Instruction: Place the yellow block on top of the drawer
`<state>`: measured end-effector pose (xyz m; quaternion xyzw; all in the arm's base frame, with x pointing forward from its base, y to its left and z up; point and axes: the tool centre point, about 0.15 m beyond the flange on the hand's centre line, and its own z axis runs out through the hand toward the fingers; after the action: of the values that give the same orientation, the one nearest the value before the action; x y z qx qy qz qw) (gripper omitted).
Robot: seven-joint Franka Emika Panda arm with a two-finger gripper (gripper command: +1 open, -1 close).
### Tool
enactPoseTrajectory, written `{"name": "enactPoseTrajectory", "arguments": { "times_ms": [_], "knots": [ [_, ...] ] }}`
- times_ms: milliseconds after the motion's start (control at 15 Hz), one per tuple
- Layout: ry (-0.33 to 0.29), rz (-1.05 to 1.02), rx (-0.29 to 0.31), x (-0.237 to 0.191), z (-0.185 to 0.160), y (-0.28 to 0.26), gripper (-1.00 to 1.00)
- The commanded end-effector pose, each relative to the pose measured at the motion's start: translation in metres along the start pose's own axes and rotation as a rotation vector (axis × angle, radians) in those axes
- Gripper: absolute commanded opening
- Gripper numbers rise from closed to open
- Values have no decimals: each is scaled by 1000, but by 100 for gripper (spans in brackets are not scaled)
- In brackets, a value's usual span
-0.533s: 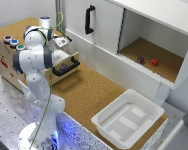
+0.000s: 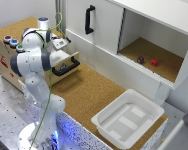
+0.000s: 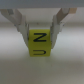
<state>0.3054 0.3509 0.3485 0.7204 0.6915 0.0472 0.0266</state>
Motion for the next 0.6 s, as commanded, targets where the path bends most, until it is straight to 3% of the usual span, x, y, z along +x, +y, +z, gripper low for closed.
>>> {"name": "enactPoseTrajectory", "arguments": {
  "times_ms": [0, 133, 533],
  "knots": [
    [-53, 16, -29, 54, -73, -4, -100],
    [-58, 20, -28, 72, -94, 1, -100],
    [-36, -11, -108, 122, -137, -4, -100]
  ]
}}
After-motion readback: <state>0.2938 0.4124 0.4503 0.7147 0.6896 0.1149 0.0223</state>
